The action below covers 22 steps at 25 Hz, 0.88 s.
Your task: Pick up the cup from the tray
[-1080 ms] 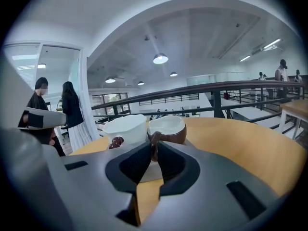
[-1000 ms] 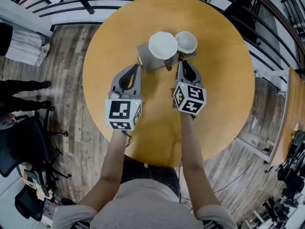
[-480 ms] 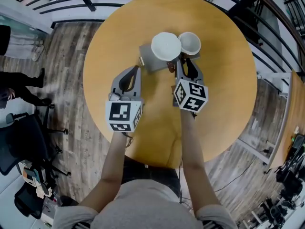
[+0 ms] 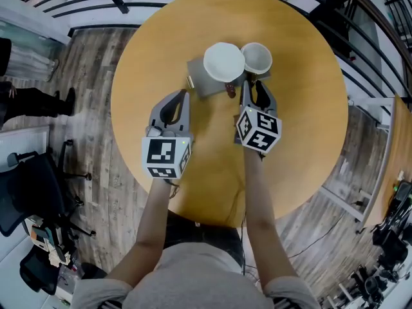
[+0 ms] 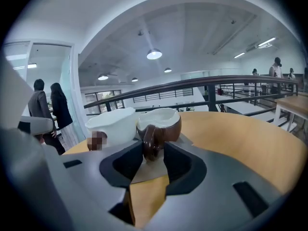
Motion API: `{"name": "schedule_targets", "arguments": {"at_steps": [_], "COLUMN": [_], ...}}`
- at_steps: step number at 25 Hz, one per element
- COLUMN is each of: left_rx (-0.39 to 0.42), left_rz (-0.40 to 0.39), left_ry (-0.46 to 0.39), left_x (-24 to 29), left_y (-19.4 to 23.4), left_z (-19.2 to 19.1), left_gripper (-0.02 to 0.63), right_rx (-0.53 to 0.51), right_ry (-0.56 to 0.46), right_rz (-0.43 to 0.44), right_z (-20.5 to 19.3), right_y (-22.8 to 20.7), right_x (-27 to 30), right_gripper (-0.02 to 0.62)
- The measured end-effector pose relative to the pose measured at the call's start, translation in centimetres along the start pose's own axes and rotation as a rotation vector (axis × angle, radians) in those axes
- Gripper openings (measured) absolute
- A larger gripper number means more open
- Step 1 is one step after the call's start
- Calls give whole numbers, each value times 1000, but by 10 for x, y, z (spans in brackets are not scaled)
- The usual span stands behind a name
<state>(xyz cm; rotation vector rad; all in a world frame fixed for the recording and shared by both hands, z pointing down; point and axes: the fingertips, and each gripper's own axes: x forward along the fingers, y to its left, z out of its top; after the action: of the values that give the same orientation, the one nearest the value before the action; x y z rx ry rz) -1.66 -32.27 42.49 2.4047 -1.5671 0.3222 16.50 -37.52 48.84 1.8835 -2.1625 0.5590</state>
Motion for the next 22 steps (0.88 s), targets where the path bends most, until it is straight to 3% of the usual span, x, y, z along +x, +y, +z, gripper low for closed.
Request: {"name": "schedule_targets", "arguments": {"at_steps": [9, 12, 22], "left_rx": [6, 11, 8], "left_rz": [-8, -15, -10], "left_ry": [11, 11, 22], "left_x": [7, 8, 9], "left_y": [-8, -10, -7], "left_z": [-5, -3, -8], "left_gripper": [8, 8, 8], "right_rx": [-39, -52, -81], "right_ry": [9, -13, -41], "right_rz": [-47, -63, -79], "right_z": [-6, -2, -1], "right_y": [-5, -6, -7], "right_x": [13, 14, 12], "right_gripper": [118, 84, 58]}}
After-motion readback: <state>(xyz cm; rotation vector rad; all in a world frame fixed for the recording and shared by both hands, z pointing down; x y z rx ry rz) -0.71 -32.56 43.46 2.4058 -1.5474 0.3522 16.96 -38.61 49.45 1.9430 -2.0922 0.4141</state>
